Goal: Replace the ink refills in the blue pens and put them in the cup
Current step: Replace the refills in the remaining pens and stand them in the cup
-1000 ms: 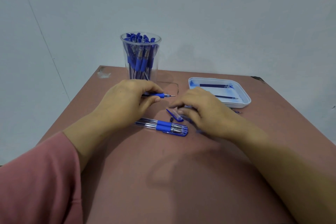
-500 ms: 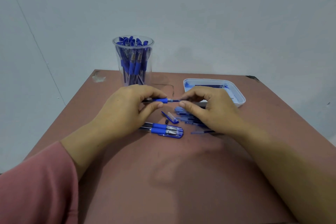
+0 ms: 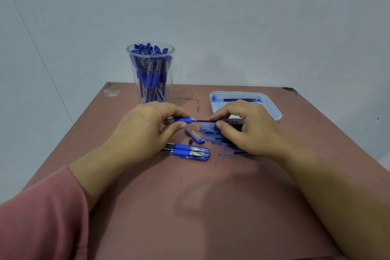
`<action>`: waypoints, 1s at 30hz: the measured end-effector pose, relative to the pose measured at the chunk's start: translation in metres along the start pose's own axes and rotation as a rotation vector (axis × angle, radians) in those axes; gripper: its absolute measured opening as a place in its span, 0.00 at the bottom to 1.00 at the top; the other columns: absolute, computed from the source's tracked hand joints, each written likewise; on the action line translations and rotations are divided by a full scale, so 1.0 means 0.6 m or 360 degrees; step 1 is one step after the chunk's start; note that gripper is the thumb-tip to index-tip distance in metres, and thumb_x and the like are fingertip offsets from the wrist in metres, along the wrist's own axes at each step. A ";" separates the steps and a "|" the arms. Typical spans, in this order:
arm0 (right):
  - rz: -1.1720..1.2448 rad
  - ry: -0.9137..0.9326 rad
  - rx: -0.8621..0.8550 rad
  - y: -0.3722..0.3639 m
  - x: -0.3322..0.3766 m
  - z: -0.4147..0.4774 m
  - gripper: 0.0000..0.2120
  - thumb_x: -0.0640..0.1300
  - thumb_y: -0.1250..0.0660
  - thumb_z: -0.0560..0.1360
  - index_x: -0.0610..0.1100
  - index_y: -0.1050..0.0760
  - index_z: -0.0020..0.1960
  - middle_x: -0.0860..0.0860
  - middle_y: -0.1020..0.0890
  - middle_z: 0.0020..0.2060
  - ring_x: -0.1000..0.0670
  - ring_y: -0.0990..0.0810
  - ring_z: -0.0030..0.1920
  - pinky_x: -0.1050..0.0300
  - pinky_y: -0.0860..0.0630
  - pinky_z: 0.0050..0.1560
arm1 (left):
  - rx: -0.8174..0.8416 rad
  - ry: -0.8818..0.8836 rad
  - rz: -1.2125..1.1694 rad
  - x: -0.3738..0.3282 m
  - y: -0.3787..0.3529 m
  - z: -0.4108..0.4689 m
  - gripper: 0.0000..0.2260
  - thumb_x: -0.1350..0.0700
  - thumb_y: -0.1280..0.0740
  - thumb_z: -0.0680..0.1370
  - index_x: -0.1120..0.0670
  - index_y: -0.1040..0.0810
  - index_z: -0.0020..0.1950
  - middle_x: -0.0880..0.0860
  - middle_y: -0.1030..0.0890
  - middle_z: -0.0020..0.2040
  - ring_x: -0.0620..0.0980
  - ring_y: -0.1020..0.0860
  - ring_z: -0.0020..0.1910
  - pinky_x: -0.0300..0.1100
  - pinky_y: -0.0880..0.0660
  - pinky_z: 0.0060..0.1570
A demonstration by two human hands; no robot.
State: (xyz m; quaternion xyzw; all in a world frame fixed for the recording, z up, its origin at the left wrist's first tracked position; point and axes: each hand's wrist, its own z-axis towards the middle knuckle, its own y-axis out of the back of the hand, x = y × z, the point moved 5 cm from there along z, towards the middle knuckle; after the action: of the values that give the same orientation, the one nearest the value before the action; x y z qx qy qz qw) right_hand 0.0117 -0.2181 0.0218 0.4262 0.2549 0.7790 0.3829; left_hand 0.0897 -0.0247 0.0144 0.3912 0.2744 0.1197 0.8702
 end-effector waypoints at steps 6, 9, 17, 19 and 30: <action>-0.0135 0.0246 0.0033 -0.021 0.024 0.008 0.12 0.46 0.31 0.75 0.50 0.19 0.58 0.61 0.18 0.47 0.58 0.24 0.46 0.65 0.28 0.49 | 0.0025 -0.0017 0.0045 -0.012 -0.007 -0.001 0.10 0.50 0.31 0.76 0.42 0.19 0.57 0.39 0.18 0.48 0.40 0.22 0.47 0.42 0.24 0.47; -0.0169 0.0195 0.0029 -0.016 0.009 0.006 0.12 0.44 0.32 0.76 0.53 0.19 0.57 0.60 0.17 0.45 0.57 0.24 0.45 0.66 0.29 0.48 | 0.0029 -0.0001 0.0057 -0.008 -0.008 -0.001 0.10 0.50 0.31 0.76 0.42 0.19 0.56 0.39 0.19 0.47 0.40 0.23 0.46 0.41 0.24 0.47; -0.0320 -0.0079 -0.0020 0.020 -0.053 -0.006 0.09 0.47 0.33 0.76 0.57 0.18 0.53 0.65 0.19 0.43 0.61 0.26 0.48 0.64 0.31 0.50 | 0.0007 0.0041 0.0042 0.007 -0.003 0.001 0.10 0.49 0.31 0.76 0.44 0.19 0.57 0.38 0.18 0.49 0.39 0.23 0.45 0.40 0.24 0.47; -0.0378 -0.0109 0.0067 0.016 -0.056 -0.005 0.08 0.48 0.33 0.76 0.58 0.19 0.53 0.61 0.18 0.44 0.59 0.26 0.48 0.58 0.28 0.52 | 0.0015 0.0045 0.0040 0.008 -0.004 0.001 0.10 0.49 0.31 0.76 0.44 0.19 0.57 0.38 0.18 0.50 0.39 0.23 0.45 0.41 0.24 0.48; -0.0549 -0.0010 0.0246 0.010 -0.043 -0.002 0.09 0.48 0.33 0.76 0.55 0.18 0.55 0.66 0.23 0.41 0.54 0.28 0.49 0.54 0.31 0.56 | 0.0041 0.0038 0.0013 0.005 -0.005 0.001 0.10 0.49 0.31 0.76 0.44 0.19 0.57 0.38 0.18 0.49 0.39 0.22 0.46 0.40 0.24 0.48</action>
State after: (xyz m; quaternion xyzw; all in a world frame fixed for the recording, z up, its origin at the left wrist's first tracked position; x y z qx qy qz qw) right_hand 0.0171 -0.2427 0.0135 0.4067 0.3821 0.6787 0.4775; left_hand 0.0926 -0.0257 0.0111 0.4022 0.2847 0.1244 0.8612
